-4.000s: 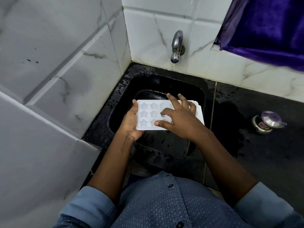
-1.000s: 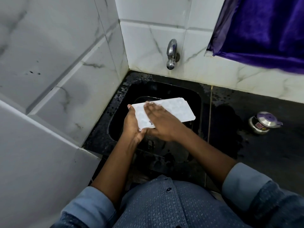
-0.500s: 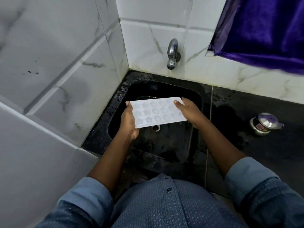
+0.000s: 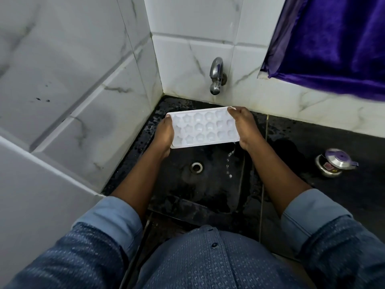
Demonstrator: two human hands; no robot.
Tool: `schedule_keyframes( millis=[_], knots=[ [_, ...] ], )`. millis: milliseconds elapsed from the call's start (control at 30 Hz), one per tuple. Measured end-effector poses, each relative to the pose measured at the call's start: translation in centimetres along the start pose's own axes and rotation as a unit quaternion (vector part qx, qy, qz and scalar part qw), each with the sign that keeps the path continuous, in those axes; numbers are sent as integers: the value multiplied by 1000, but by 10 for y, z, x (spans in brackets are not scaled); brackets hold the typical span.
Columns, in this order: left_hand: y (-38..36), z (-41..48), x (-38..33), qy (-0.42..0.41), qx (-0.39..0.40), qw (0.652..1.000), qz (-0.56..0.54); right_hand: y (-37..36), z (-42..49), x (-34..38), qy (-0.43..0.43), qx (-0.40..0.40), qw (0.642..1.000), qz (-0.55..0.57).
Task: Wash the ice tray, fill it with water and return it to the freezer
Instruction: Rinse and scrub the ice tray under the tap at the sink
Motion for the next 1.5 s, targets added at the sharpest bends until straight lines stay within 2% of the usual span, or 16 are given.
schedule_keyframes(
  millis=[100, 400, 600, 833, 1500],
  knots=[
    [-7, -11, -28, -15, 13, 1000, -14, 1, -3, 9, 34, -18, 997, 67],
    [-24, -86, -106, -61, 64, 987, -132, 6, 3, 14, 22, -42, 971, 232],
    [-27, -84, -107, -76, 60, 986, -132, 13, -5, 29, 75, -55, 974, 209],
    [-30, -85, -110, -86, 69, 985, -132, 18, -10, 31, 82, -51, 975, 198],
    [-21, -116, -135, -113, 66, 965, -226, 17, -31, 66, 163, -56, 969, 178]
  ],
)
Point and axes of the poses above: each hand's wrist, its own z-axis towards the middle knuckle, its own y-axis out of the back of the hand, x = y × z, the point moved 9 cm from there along z, towards the middle knuckle, and after that the axes turned 9 degrees about z, right-handed, at the moved point
